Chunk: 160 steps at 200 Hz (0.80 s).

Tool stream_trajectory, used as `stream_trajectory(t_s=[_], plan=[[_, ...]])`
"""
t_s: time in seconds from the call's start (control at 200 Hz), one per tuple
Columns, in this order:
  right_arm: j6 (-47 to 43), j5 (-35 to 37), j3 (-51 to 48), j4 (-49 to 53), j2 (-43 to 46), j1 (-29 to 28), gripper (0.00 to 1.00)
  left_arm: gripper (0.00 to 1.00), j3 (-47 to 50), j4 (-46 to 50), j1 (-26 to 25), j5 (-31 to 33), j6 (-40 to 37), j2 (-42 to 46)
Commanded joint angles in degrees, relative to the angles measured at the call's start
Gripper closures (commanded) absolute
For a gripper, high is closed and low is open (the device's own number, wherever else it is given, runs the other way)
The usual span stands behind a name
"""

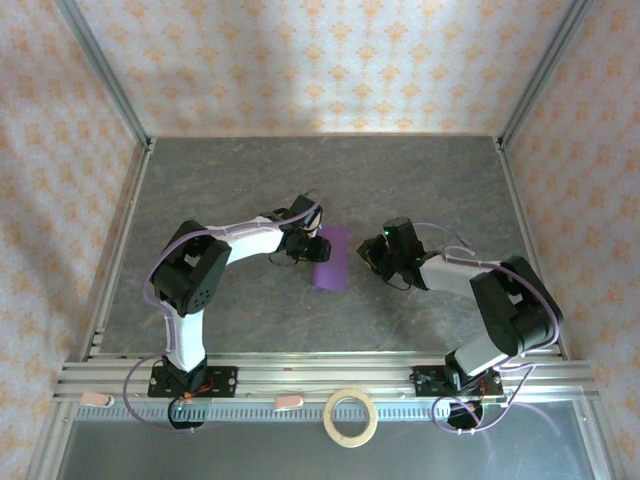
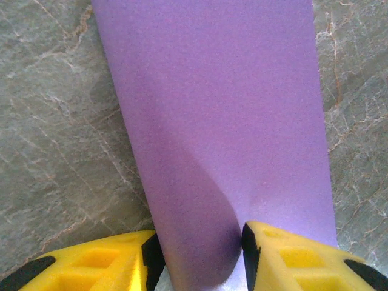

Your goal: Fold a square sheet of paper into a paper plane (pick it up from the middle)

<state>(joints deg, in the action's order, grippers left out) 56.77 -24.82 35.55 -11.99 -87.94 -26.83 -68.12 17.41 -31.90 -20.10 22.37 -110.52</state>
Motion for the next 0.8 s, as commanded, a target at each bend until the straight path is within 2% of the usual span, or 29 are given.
stream_trajectory(t_s=[0.0, 0.796], plan=[[-0.9, -0.1, 0.8, -0.8, -0.7, 0.1, 0.73, 0.55, 0.7, 0.5, 1.1, 8.0, -2.0, -4.5], [-0.9, -1.1, 0.7, -1.6, -1.7, 0.2, 0.73, 0.6, 0.1, 0.7, 1.1, 7.6, -2.7, -4.9]])
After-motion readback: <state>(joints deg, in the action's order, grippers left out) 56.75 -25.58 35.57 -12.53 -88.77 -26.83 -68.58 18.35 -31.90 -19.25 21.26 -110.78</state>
